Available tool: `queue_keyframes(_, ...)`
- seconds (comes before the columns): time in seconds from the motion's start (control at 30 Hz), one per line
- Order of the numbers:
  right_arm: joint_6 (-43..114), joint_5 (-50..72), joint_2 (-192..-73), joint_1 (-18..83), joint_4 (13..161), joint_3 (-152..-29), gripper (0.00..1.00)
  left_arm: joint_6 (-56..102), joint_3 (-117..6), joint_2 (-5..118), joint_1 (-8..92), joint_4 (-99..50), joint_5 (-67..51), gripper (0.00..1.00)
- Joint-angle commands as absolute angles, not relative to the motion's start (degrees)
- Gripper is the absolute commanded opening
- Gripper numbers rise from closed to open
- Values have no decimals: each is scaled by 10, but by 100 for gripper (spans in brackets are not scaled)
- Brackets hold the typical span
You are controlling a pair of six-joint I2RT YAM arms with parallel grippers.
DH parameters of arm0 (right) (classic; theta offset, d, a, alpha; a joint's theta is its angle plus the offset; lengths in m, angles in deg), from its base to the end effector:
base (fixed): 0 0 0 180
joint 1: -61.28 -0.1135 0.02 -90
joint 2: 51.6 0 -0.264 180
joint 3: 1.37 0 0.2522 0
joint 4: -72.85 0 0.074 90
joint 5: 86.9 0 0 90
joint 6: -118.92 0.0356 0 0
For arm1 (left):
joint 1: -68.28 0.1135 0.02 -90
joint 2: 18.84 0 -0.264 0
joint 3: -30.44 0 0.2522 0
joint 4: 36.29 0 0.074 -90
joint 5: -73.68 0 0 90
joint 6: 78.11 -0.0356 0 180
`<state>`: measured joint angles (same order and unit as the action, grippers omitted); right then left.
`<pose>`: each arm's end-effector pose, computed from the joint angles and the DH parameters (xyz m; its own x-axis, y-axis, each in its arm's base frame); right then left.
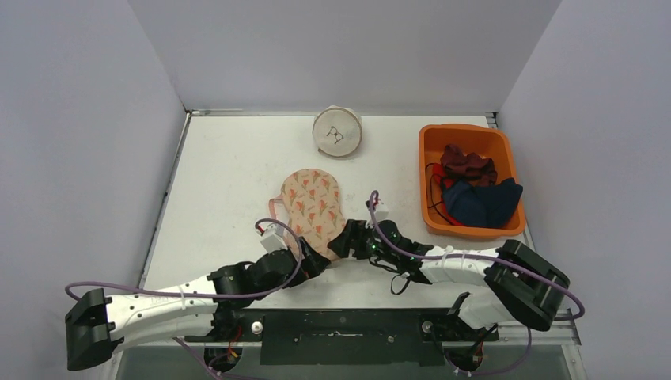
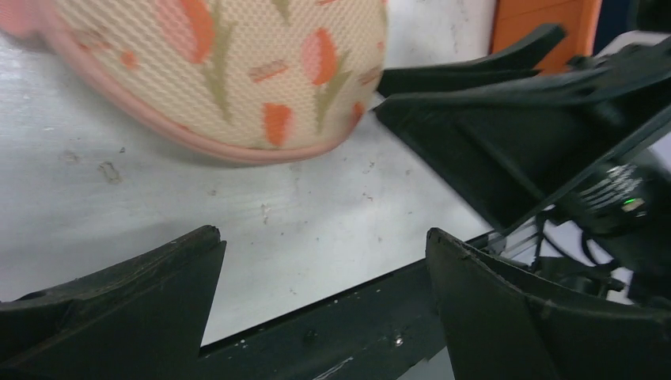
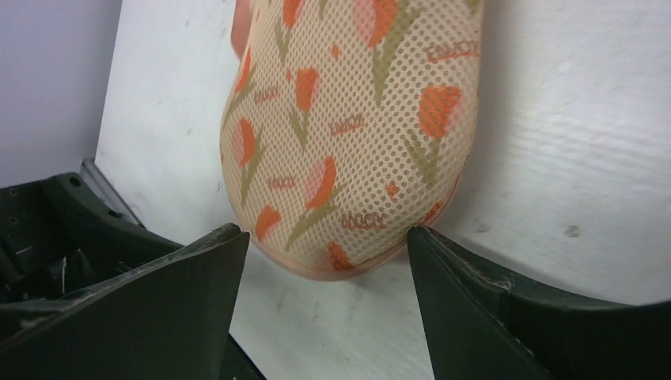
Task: Unzip the laundry bag and remove the bra
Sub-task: Adjust the laundry bag at the center of the board.
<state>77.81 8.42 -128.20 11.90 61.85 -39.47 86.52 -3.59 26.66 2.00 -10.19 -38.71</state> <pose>0.1624 0.1944 0.1628 -0.8074 0.2109 -0.5510 -0.3056 0.6492 0.6965 0.0795 -0.1473 0.1865 -0.7641 -0.4772 -0.4340 -0.0443 0.7101 -0.7027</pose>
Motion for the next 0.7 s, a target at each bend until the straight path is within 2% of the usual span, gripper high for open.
queue_keyframes(0.0,834,70,-1331,71,501,-391,77,936,-19,230,1,-131,-446,100)
queue_keyframes(0.07,836,55,-1321,52,505,-391,86,959,-2,205,-4,-122,-456,98)
queue_keyframes(0.23,812,-2,-1218,49,614,-384,95,986,27,173,-8,-122,-468,95)
queue_keyframes(0.43,765,-37,-1082,61,710,-352,97,992,39,237,-7,-177,-480,95)
queue_keyframes(0.67,755,-49,-1010,64,704,-302,97,985,60,303,21,-299,-507,93)
